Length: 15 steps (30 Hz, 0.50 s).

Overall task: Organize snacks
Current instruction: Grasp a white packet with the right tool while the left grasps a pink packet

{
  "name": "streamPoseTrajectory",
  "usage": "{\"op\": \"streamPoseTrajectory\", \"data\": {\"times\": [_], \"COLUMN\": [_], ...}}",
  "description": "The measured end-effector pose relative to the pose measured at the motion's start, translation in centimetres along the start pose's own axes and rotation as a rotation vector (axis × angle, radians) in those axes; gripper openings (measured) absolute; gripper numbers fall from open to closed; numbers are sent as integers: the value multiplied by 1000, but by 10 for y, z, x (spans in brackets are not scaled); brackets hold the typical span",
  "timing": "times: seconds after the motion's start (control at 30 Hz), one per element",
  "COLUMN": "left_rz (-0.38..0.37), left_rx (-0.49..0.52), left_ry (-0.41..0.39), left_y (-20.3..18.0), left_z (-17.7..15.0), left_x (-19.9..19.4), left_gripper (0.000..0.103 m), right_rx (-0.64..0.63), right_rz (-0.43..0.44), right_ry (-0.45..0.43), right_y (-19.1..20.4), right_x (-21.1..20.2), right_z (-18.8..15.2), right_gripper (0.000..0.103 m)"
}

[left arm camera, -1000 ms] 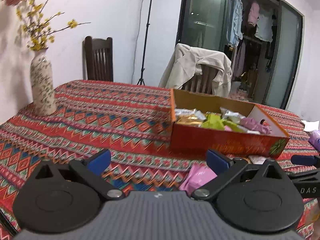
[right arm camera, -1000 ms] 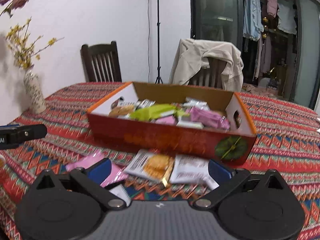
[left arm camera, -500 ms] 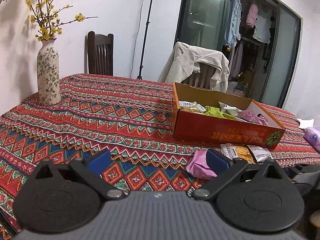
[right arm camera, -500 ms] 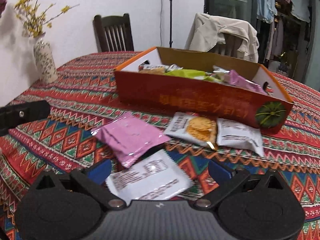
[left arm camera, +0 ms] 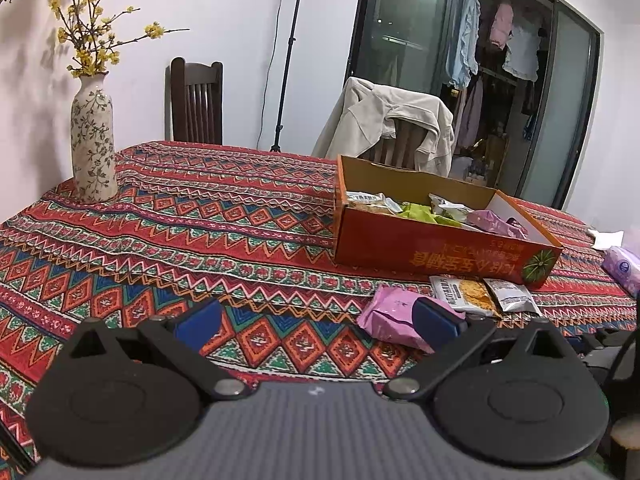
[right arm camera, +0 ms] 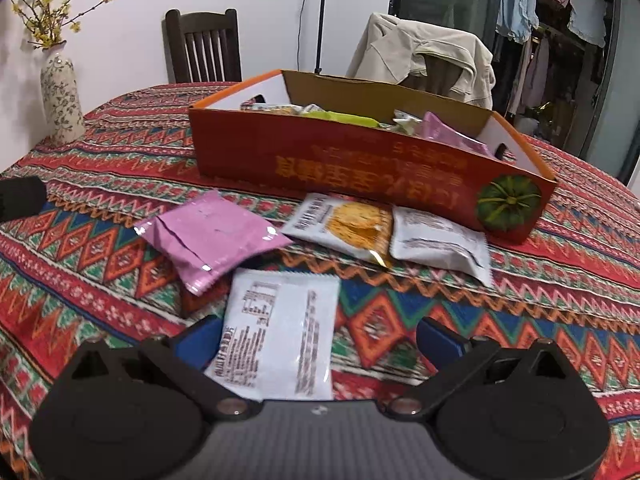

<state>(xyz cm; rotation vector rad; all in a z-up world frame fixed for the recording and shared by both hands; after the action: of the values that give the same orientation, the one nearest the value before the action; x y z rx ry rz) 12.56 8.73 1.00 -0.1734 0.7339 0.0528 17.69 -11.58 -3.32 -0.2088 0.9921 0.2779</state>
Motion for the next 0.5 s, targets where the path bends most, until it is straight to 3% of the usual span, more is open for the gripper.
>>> {"op": "streamPoseTrajectory", "data": {"times": [0.13,0.23,0.37,0.43,0.5], "left_rz": [-4,-7,-12,-13,-11], "left_rx": [5,8,10,10,11], "left_ry": [7,7,9,12,18], "left_y": [-6,-10,-14,-16,-17], "left_z": [-1,-2,-3,-3,-4], "left_x": [1,1,1,1,2], "left_gripper": [103,103,103,103,103], "right_rx": [4,59,62,54,35], "right_rz": [0,52,40,50,68], "right_ry": [1,18,-8,-22,-40], "right_y": [-13,-24,-24,-24,-23], "right_x": [-5,-4,-7,-9,-13], "right_z": [-9,-13,-21,-24,-26], "right_gripper": [103,103,103,96,80]}}
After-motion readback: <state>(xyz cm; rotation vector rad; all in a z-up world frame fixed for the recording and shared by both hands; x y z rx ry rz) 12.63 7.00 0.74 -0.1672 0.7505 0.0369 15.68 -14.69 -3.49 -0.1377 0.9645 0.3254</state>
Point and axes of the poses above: each gripper's, at about its wrist camera, not at the fingertips, and x roughly the way its jaws point, y to its left, z to its top, the point moved 4 cm from there along x, roughly the way its jaws point, and after that the axes turned 13 degrees about y, right-handed, at the moved point
